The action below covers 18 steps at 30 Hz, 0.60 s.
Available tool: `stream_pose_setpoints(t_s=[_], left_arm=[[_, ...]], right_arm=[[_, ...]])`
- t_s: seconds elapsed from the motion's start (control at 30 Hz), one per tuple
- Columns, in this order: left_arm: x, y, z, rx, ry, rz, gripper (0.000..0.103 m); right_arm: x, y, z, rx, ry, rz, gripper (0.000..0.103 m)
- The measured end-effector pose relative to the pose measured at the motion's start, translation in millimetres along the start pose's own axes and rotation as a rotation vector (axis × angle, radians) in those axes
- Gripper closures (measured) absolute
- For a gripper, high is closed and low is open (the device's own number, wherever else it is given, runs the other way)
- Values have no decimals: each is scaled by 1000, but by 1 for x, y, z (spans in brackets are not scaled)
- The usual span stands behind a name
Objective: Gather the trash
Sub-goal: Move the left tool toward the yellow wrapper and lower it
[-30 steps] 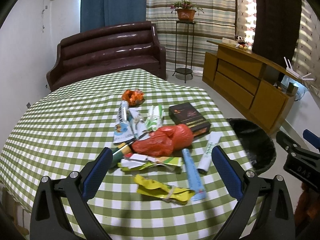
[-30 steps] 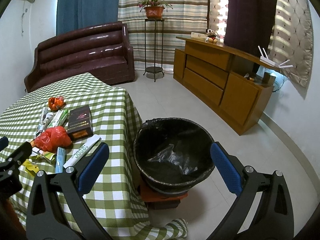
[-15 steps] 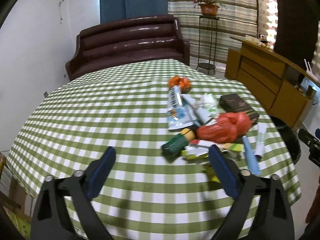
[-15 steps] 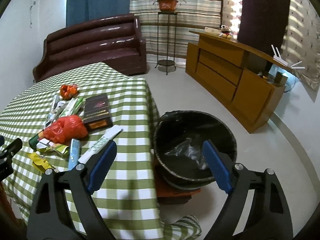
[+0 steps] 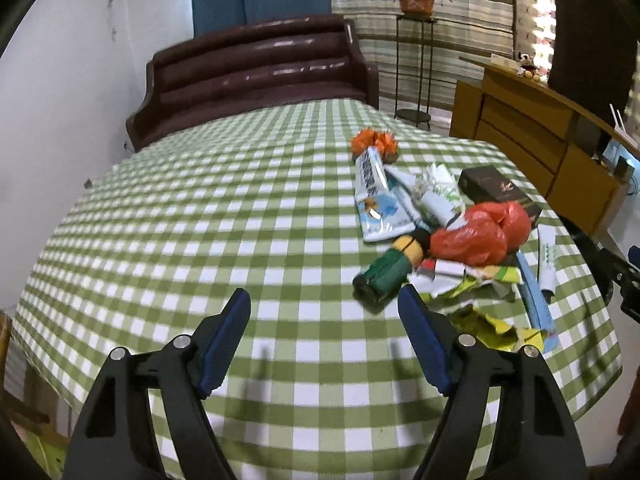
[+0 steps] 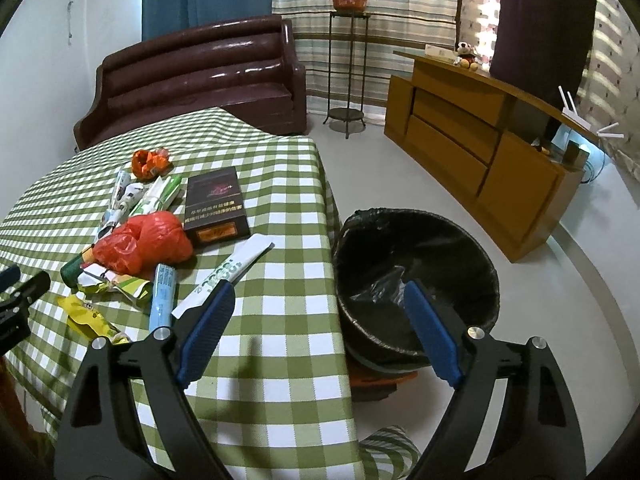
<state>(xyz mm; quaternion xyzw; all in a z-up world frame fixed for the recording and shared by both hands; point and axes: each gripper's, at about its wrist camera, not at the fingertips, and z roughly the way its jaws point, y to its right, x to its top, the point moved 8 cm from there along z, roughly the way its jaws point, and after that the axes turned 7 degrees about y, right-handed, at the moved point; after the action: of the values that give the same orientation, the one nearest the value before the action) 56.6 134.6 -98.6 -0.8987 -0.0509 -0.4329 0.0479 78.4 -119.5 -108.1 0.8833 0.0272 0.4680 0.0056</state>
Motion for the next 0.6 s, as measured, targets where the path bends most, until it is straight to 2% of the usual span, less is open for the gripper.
stream_pose_setpoints(t_s=[0.27, 0.6], left_arm=[[-9, 9, -9, -31, -19, -22, 29], [-1, 47, -22, -67, -11, -4, 29]], right_arm=[[-2, -5, -4, 7, 9, -12, 19], [-1, 11, -14, -4, 27, -15, 19]])
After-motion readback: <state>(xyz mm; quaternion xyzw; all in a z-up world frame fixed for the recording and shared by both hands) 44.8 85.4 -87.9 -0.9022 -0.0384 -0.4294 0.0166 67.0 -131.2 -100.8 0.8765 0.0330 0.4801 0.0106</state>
